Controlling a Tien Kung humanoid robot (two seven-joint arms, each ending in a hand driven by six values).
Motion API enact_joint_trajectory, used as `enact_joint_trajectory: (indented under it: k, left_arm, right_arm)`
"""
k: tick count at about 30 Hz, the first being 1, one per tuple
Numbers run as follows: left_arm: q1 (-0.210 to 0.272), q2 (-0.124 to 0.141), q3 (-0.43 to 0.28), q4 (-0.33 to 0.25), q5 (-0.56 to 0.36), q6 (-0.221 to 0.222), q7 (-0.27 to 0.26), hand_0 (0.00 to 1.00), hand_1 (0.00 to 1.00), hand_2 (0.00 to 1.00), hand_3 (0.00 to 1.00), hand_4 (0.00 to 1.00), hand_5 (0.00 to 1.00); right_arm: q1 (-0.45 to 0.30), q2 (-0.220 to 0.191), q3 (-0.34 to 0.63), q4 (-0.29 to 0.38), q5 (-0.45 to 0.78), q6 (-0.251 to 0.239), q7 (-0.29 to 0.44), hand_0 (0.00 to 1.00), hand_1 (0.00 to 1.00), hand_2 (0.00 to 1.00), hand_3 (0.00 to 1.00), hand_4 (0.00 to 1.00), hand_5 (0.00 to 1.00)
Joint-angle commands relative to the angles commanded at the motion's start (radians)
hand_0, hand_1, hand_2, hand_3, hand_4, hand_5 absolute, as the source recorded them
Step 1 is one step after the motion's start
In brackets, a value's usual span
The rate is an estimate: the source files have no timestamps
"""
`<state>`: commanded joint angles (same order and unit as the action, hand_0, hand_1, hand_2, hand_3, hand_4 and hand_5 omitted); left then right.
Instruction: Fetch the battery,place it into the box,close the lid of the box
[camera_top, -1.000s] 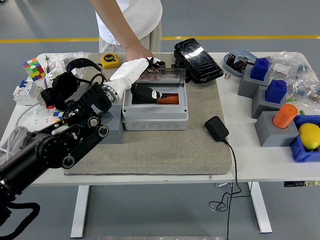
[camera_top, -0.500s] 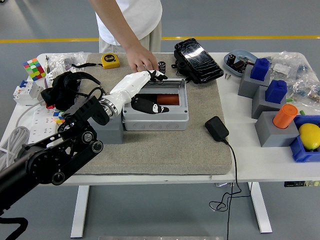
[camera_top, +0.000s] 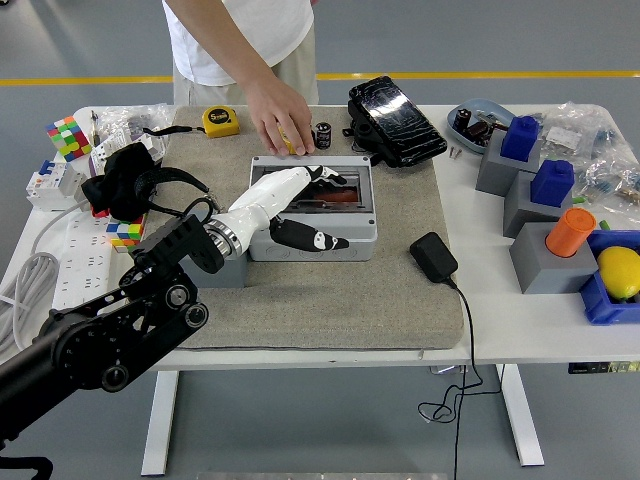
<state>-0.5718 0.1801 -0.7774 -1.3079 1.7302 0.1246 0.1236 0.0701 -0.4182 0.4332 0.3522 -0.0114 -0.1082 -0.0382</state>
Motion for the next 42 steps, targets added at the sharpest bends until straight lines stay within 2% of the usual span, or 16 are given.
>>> enact_joint_trajectory:
  k: [4,11,16,17,18,20,22,23,28,29,35,42]
  left_arm:
    - [0.03,-0.004,-0.063,-0.033,-0.052,0.023,-0.035,0.711,0.721,0.728,0.763,0.998,0.334]
    - [0.108,-0.029,-0.205,-0.043,-0.287,0.075,-0.138,0.696,0.71,0.705,0.744,0.998,0.329]
    - [0.186,-0.064,-0.323,-0.045,-0.445,0.105,-0.169,0.696,0.71,0.705,0.744,0.998,0.329]
    - [0.2,-0.071,-0.346,-0.045,-0.481,0.11,-0.172,0.654,0.684,0.675,0.736,0.998,0.338]
    - [0.215,-0.077,-0.369,-0.045,-0.516,0.115,-0.176,0.654,0.684,0.675,0.736,0.998,0.338]
    - [0.232,-0.082,-0.397,-0.045,-0.564,0.119,-0.18,0.654,0.684,0.675,0.736,0.998,0.338]
    - [0.252,-0.082,-0.426,-0.044,-0.585,0.121,-0.183,0.654,0.684,0.675,0.736,0.998,0.338]
    - [0.26,-0.082,-0.435,-0.044,-0.587,0.122,-0.183,0.527,0.648,0.66,0.723,0.998,0.327]
    - [0.298,-0.077,-0.477,-0.046,-0.626,0.122,-0.191,0.527,0.648,0.66,0.723,0.998,0.327]
    - [0.302,-0.076,-0.486,-0.047,-0.637,0.122,-0.193,0.507,0.637,0.645,0.693,0.998,0.322]
    - [0.306,-0.06,-0.511,-0.053,-0.712,0.111,-0.205,0.498,0.628,0.632,0.68,0.998,0.323]
    - [0.305,-0.053,-0.539,-0.059,-0.717,0.106,-0.202,0.491,0.619,0.62,0.673,0.998,0.308]
  right_arm:
    - [0.0,0.001,-0.001,-0.001,0.002,0.001,0.0,0.583,0.594,0.569,0.544,0.919,0.476]
    - [0.002,0.0,-0.008,-0.003,0.009,0.001,0.0,0.583,0.594,0.569,0.544,0.919,0.477]
    - [0.002,0.0,-0.014,-0.007,0.018,0.002,0.0,0.583,0.594,0.569,0.544,0.919,0.477]
    - [0.002,0.0,-0.015,-0.008,0.019,0.003,-0.001,0.583,0.594,0.569,0.544,0.919,0.477]
    - [0.001,0.0,-0.017,-0.008,0.021,0.003,-0.001,0.583,0.594,0.569,0.544,0.919,0.477]
    - [0.001,0.001,-0.02,-0.009,0.024,0.004,-0.001,0.583,0.594,0.569,0.544,0.919,0.477]
    - [0.001,0.001,-0.022,-0.011,0.026,0.005,-0.002,0.583,0.594,0.569,0.544,0.919,0.477]
    - [0.003,0.0,-0.022,-0.011,0.025,0.005,-0.002,0.583,0.594,0.569,0.545,0.92,0.478]
    - [0.011,-0.002,-0.009,-0.008,0.018,0.004,0.0,0.583,0.594,0.569,0.545,0.92,0.478]
    - [0.012,-0.003,-0.008,-0.008,0.017,0.004,0.0,0.582,0.594,0.569,0.544,0.919,0.478]
    - [0.014,-0.007,-0.012,-0.009,0.021,0.005,-0.001,0.582,0.594,0.569,0.544,0.92,0.478]
    - [0.021,-0.012,-0.012,-0.008,0.019,0.006,-0.001,0.583,0.594,0.57,0.545,0.92,0.481]
